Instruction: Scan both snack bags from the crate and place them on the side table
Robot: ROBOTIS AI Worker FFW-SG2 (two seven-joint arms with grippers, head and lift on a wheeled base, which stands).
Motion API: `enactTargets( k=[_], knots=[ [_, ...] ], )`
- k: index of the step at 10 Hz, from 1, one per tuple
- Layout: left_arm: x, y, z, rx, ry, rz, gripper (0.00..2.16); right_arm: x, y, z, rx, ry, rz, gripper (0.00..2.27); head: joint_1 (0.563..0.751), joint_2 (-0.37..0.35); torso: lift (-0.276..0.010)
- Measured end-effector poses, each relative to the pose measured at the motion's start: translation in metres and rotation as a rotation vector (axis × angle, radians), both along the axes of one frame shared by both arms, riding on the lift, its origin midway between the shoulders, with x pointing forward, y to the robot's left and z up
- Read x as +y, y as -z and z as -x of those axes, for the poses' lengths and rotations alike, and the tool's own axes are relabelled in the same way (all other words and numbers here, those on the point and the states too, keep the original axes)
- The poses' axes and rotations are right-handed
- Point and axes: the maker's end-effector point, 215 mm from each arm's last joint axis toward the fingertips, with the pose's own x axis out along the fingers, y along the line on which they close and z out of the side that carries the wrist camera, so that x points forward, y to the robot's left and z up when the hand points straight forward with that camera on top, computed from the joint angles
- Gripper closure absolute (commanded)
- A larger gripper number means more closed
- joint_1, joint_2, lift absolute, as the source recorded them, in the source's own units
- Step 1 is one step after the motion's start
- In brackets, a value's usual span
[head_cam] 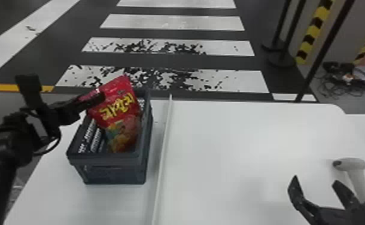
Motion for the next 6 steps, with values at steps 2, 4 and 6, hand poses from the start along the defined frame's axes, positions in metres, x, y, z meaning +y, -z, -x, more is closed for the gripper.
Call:
enactTargets(
  k=[2, 4, 6],
  knots=[
    [-0.002, 0.004, 0.003, 0.012, 0.008, 0.010, 2.14, -0.001, 0.001, 0.000, 0.001, 0.002, -0.001, 0.08, 0.695, 0.006, -0.095],
    [0.002, 0.025, 0.013, 0.093, -0.011, 0.017, 2.14, -0.001, 0.001, 0.000, 0.001, 0.001, -0.001, 0.08, 0.695, 0.011, -0.095],
    [0.004, 0.031, 0.019, 0.111, -0.012, 0.032, 2.14, 0.000, 0.001, 0.000, 0.002, 0.002, -0.003, 0.08, 0.695, 0.011, -0.095]
  ],
)
